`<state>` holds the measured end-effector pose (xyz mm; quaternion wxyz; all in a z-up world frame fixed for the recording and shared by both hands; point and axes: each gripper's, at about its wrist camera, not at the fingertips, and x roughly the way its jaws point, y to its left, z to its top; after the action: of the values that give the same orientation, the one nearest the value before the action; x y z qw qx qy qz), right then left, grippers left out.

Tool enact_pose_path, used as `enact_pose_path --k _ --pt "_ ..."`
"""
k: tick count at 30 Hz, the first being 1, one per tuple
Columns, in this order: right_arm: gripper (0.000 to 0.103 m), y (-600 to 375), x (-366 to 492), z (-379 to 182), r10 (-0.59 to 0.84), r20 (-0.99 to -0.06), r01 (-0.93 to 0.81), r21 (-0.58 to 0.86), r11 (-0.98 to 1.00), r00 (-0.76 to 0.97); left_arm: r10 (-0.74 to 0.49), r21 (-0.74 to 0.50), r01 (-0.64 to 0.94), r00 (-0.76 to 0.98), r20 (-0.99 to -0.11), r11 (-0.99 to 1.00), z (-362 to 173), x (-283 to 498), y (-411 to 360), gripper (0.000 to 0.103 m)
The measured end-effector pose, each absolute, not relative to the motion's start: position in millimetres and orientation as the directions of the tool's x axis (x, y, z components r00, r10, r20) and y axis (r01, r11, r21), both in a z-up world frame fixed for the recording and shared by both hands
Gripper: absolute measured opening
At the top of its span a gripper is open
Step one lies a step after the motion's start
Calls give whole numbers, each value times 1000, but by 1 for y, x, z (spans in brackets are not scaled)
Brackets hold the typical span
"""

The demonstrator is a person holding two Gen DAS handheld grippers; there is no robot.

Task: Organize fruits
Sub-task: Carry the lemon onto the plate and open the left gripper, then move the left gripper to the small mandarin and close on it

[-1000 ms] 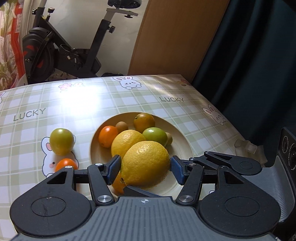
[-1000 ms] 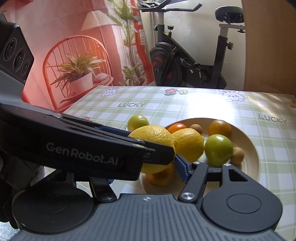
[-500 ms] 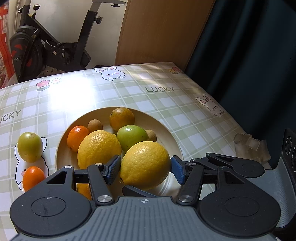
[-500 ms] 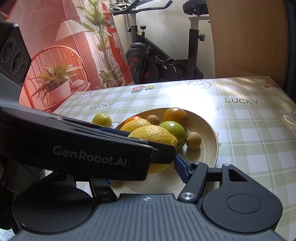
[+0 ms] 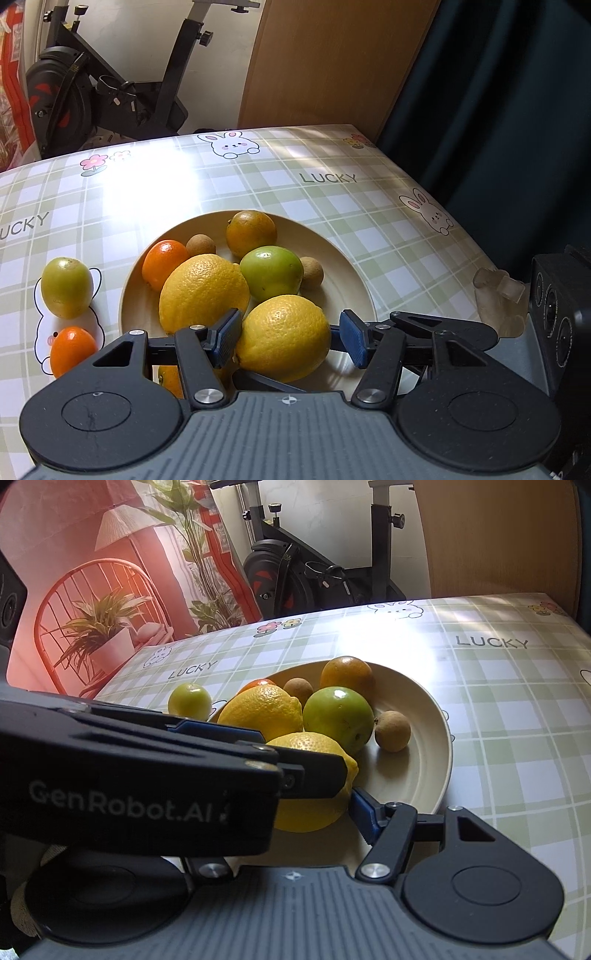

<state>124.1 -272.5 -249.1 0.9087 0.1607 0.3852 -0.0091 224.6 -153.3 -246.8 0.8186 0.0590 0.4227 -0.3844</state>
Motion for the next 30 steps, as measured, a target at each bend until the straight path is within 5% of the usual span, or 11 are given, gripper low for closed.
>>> enact_pose_path --k 14,30 --pt "67 -262 132 -246 92 -717 106 226 968 691 -626 -334 581 424 -654 742 -231 220 -110 60" --pt "72 -256 109 -230 75 -689 96 207 974 721 -542 -359 412 545 -640 838 -225 231 -29 61"
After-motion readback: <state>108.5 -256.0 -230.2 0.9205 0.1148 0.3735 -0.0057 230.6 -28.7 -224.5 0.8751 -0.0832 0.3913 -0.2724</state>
